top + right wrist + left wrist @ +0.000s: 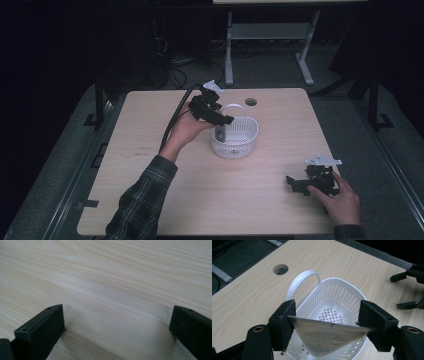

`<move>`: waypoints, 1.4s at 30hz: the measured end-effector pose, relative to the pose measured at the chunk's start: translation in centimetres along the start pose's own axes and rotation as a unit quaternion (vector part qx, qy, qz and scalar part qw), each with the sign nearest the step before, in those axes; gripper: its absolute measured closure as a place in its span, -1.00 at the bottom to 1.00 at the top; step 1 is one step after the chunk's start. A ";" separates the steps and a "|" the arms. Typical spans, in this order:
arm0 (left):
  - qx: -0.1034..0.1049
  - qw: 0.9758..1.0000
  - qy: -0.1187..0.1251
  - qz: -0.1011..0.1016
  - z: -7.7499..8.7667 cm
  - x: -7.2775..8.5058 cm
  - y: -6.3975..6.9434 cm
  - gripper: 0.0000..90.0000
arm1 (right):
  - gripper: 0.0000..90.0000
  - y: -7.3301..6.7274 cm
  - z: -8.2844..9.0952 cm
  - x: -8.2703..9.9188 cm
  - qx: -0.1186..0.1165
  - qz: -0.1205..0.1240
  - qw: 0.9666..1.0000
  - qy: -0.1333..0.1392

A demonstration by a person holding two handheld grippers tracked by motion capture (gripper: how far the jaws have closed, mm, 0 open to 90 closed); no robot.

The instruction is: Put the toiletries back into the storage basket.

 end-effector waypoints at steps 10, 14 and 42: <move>0.001 1.000 -0.002 0.007 -0.8 0.8 0.1 -0.33 | -1.00 0.0 0.0 0.0 0.000 -0.001 1.000 0.000; 0.004 1.000 -0.004 0.009 -1.1 1.2 0.1 -0.33 | -1.00 0.0 0.0 0.0 0.000 -0.001 1.000 0.000; 0.001 0.999 -0.032 0.004 -3.0 3.5 0.3 -0.34 | -1.00 0.0 0.0 0.0 0.000 0.000 1.000 0.000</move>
Point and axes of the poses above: each handheld gripper's, and its own axes: z roughly backward along the jaws, x roughly out of its underside, y roughly to its right, the point moved 10 cm from there along -z, roughly forward along the jaws, and after that the axes turned 8 degrees about -z, right-handed, at the moved point
